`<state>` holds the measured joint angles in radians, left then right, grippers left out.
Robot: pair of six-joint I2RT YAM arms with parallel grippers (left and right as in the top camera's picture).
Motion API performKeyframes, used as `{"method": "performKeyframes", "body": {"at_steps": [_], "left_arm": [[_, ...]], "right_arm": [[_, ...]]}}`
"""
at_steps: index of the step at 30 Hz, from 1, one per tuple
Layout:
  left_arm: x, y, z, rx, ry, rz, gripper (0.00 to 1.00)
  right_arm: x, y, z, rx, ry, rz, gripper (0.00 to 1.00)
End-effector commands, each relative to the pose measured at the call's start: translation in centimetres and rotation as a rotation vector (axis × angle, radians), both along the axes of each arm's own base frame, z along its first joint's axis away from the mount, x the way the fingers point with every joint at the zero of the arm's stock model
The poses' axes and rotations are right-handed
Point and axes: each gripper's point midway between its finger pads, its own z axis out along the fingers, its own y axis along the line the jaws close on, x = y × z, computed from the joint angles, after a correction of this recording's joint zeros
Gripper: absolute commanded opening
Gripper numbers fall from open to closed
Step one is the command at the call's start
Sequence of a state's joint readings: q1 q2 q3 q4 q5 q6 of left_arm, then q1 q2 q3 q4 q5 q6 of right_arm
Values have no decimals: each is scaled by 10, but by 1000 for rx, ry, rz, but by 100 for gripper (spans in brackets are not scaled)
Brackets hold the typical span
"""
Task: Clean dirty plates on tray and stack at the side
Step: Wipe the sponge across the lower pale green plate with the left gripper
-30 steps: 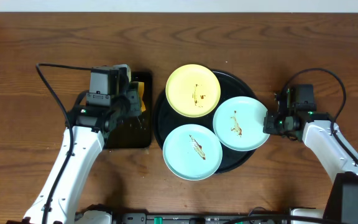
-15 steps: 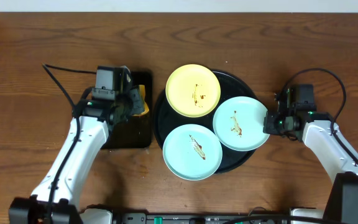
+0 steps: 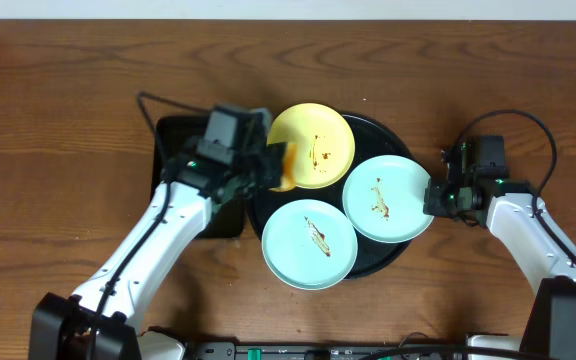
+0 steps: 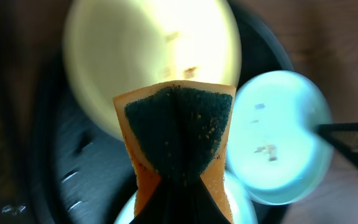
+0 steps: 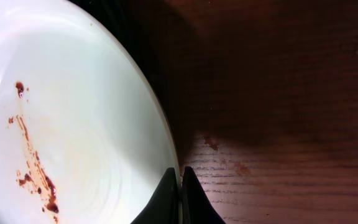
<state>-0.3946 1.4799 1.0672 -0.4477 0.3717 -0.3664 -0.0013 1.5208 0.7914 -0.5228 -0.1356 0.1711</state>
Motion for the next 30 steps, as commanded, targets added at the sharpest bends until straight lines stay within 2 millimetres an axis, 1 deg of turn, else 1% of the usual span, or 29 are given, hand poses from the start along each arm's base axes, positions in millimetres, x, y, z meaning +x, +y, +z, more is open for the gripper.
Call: {"method": "performKeyframes", "body": {"at_steps": [1, 3, 5, 9, 10, 13, 15, 19, 25, 27, 30], "left_arm": [[8, -36, 29, -40, -62, -86, 7], [6, -55, 26, -40, -60, -128, 7], [3, -73, 17, -38, -49, -170, 7], [-11, -113, -11, -30, -31, -262, 7], [-17, -128, -20, -29, -28, -297, 7], [-30, -154, -38, -22, -40, -377, 7], [-36, -166, -49, -10, -45, -408, 7], [-47, -184, -67, 4, -48, -446, 8], [-60, -205, -82, -3, -57, -496, 7], [-61, -207, -88, 10, -61, -496, 8], [-55, -203, -100, 61, -74, -466, 7]], "right_arm": [[3, 3, 2, -2, -5, 17, 1], [3, 3, 2, -2, -5, 17, 1], [2, 4, 2, 1, -4, 19, 1], [2, 5, 2, 1, -3, 22, 1], [2, 5, 2, 1, -2, 22, 1], [2, 5, 2, 1, -1, 22, 1], [2, 5, 2, 1, -1, 22, 1], [2, 5, 2, 1, -1, 22, 1], [1, 5, 2, 1, 2, 22, 1], [1, 5, 2, 1, 2, 22, 1], [1, 5, 2, 1, 2, 23, 1]]}}
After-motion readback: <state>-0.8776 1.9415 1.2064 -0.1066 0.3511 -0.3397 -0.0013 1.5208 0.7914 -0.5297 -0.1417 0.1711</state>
